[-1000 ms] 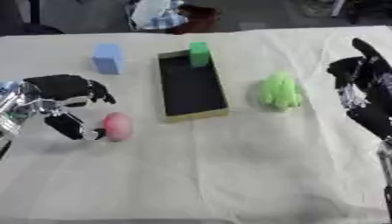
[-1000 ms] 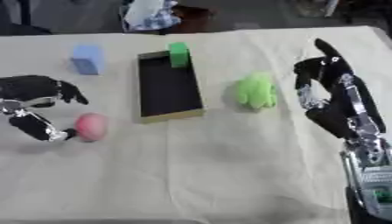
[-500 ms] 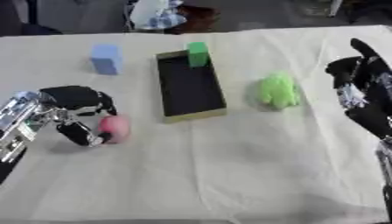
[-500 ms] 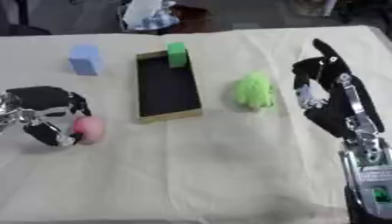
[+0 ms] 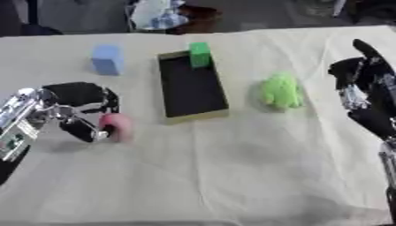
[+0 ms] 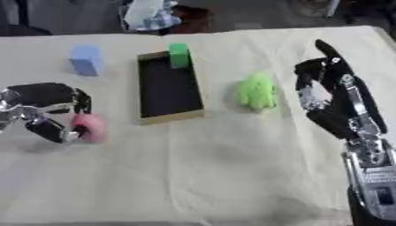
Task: Pick up objects on the table and place them in the box.
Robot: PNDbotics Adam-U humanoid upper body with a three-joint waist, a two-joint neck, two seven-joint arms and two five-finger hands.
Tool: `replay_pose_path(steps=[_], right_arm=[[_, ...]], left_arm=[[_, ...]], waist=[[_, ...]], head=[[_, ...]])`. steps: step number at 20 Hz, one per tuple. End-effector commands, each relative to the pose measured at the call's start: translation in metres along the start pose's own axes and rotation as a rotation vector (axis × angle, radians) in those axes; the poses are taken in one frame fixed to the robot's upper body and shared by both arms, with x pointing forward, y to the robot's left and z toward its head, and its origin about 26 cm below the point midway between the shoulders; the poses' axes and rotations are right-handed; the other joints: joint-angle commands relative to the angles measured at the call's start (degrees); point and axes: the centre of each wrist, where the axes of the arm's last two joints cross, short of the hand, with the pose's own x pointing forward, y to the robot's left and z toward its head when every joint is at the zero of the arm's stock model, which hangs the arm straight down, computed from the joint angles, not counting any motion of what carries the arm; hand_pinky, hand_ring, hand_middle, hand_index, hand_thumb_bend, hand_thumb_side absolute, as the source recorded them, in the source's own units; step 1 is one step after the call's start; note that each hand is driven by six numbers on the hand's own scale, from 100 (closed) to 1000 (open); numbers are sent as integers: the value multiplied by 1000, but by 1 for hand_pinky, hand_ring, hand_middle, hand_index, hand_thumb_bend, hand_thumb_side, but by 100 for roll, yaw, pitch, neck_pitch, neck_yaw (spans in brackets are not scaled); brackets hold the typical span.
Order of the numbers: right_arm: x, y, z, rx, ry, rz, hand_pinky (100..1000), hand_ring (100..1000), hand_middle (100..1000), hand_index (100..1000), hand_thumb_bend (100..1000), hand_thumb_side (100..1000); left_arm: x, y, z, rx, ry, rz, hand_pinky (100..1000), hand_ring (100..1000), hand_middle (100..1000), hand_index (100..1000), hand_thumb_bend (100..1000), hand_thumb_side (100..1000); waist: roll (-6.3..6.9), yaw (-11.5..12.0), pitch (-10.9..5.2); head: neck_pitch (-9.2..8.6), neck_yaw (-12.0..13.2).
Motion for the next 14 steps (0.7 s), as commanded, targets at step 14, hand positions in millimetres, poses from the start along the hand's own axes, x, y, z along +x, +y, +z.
replay_pose_path(steps=[14], right_arm=[[4, 0, -5, 14, -25, -2, 801, 732, 670, 994, 100, 471]], left_arm=[[31, 72, -85, 128, -74, -55, 725, 641, 658, 659, 100, 257]], waist=[[-31, -100, -163]], head=[[-13, -21]])
